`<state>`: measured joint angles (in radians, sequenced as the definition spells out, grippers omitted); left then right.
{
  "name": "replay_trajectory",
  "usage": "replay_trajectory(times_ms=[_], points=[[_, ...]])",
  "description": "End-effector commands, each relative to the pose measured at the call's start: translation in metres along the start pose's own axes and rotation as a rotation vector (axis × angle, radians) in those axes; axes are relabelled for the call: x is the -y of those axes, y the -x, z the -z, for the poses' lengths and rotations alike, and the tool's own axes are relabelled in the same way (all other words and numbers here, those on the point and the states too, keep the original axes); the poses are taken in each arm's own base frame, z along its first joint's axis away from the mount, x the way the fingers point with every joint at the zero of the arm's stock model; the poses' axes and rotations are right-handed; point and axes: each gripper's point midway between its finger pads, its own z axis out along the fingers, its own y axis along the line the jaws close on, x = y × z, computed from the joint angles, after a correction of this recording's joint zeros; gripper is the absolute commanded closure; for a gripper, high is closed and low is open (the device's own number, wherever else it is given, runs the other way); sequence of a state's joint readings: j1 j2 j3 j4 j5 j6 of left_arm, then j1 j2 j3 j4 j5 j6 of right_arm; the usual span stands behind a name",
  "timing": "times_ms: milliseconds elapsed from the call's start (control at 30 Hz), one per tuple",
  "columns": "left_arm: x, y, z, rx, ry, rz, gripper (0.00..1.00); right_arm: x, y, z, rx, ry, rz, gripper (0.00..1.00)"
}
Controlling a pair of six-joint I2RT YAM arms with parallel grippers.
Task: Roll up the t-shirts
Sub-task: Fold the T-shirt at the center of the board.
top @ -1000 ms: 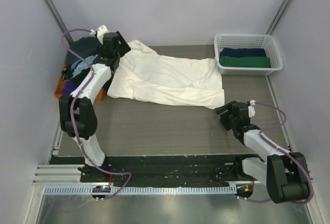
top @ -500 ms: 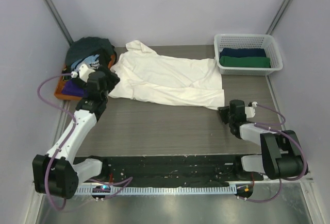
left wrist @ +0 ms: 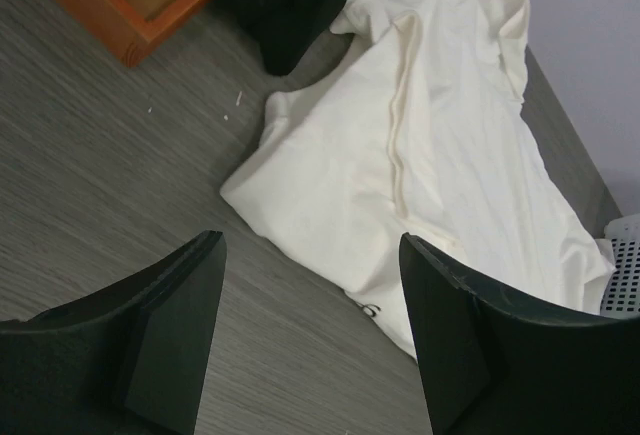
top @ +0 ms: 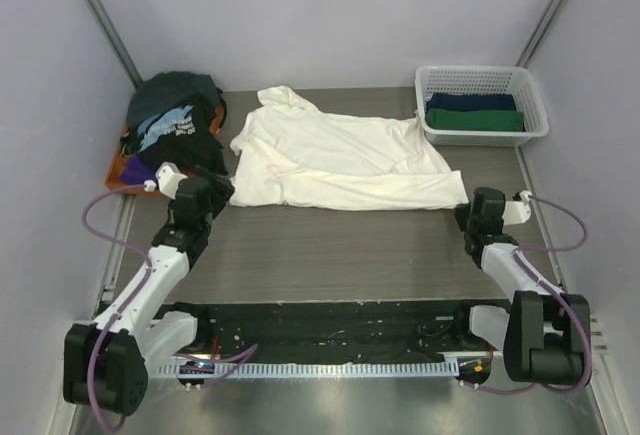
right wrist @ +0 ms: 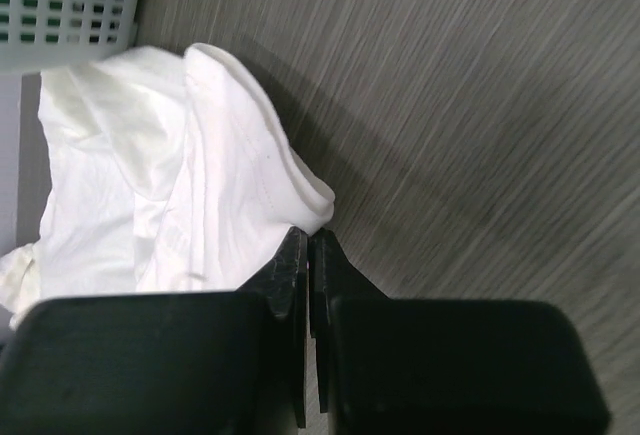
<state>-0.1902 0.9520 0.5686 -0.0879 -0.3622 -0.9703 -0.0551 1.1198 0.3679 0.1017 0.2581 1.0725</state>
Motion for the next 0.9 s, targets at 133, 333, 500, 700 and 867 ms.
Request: replay_trajectory(times_ms=[133, 333, 500, 700, 867], points=[[0.002, -0.045, -0.018, -0.066, -0.074, 0.094, 0.35, 0.023, 0.029, 0.004, 0.005, -0.048, 0.15, 0.99], [-0.006, -0.076, -0.028, -0.132, -0.042, 0.078, 0.38, 0.031, 0.016, -0.002, -0.055, -0.056, 0.155, 0.99], [-0.014, -0.086, -0.039, -0.128, -0.025, 0.093, 0.39, 0.029, 0.01, -0.005, -0.08, -0.035, 0.139, 0.99], [-0.028, -0.095, -0.054, -0.123, 0.034, 0.045, 0.4, 0.026, 0.008, -0.003, -0.087, -0.016, 0.131, 0.99], [-0.039, -0.099, -0.064, -0.099, 0.071, 0.049, 0.51, 0.025, 0.009, -0.001, -0.081, -0.009, 0.127, 0.99]])
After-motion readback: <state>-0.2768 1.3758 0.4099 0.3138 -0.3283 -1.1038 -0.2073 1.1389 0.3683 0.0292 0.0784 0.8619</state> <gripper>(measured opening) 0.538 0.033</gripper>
